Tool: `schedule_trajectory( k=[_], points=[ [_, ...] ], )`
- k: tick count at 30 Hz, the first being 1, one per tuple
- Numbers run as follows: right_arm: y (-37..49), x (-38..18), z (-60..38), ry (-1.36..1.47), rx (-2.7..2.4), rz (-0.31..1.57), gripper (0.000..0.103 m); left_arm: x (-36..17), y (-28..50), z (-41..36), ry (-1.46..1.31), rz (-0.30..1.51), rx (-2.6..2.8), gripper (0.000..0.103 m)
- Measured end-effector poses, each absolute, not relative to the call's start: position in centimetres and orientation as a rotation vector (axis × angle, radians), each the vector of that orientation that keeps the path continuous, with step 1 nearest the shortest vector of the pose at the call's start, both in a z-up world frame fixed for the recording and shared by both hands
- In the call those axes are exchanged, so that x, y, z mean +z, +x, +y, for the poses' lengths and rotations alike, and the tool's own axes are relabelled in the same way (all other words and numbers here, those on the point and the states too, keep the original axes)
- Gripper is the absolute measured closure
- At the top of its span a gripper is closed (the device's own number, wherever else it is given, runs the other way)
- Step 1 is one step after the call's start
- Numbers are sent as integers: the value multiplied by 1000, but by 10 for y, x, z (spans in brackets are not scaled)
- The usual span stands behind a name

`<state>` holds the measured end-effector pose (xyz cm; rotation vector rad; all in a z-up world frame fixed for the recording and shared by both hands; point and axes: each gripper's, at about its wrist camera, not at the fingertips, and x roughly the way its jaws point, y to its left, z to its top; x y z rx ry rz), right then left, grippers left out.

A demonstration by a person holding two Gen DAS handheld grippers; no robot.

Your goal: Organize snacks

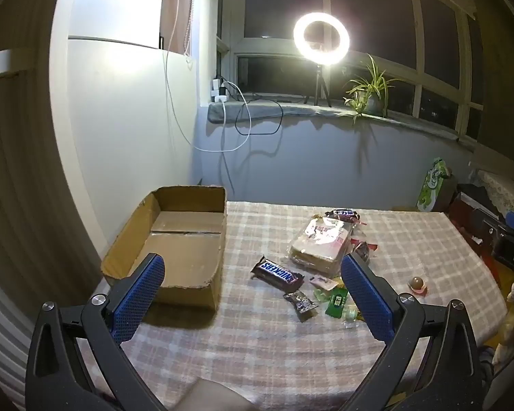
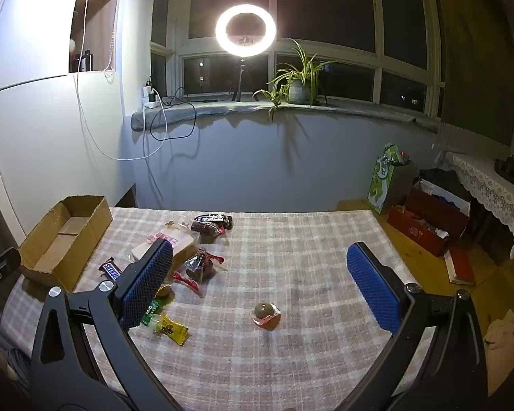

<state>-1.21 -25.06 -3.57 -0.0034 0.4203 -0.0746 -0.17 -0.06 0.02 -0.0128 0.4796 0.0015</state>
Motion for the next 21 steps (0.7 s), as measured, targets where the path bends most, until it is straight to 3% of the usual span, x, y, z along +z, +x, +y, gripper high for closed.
schedule_trajectory(
  k=[21],
  points=[
    [-8,-40,-249,-7,-73,422,0,-3,1,0,-31,504,6,1]
  ],
)
